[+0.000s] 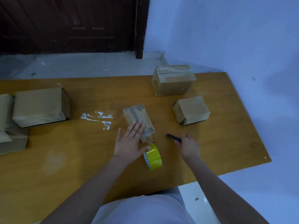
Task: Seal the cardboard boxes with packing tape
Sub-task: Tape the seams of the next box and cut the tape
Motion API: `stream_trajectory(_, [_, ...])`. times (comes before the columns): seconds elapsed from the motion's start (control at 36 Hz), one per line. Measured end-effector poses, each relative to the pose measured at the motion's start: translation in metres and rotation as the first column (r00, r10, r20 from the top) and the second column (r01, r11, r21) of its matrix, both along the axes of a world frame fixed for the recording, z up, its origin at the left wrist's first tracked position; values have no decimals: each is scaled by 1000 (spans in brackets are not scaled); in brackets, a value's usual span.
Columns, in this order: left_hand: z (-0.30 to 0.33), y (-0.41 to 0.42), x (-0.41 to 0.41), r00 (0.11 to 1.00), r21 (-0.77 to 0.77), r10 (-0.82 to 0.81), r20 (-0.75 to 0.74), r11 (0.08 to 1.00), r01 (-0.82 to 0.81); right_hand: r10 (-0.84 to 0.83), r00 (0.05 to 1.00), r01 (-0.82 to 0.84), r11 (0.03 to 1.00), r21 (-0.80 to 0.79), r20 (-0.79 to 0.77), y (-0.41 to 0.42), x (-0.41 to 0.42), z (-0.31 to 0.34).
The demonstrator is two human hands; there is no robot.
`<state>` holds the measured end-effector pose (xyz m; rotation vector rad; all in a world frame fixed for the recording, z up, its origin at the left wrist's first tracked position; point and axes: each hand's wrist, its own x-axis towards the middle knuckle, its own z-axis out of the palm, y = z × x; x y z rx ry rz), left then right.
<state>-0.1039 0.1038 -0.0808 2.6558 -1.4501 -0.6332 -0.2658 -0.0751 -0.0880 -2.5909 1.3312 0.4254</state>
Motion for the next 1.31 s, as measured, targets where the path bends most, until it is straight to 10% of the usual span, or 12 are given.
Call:
stream_trajectory(0.17, [1,-1,0,1000,-1,10,-11,1000,-10,-63,997,63,998,-8,52,12,8,-24])
stream_trajectory(0.28, [-5,1,0,1000,-38,12,-13,999,-13,-214,858,-15,898,440,467,45,30,-22])
stream_trajectory(0.42, [-6,1,1,999,-135,26,-39,990,-31,-449,770,-38,677,735,453,67,42,-23])
stream_trajectory(0.72, [-25,-19,5,975,-460,150,165,886,-58,-408,762,-106,687,718,503,73,25,-9])
stream_trajectory(0.89, [-22,-23,7,925,-404,102,366,913,59,-636,584,26,635,772,503,67,13,0])
stream_trajectory(1.14, [19,-50,-5,947,-78,241,211,970,-229,-632,449,55,725,686,632,27,25,35])
stream_trajectory(1.31, [39,-45,-1,972,-418,233,-42,879,-229,-500,613,-62,742,668,612,2,39,74])
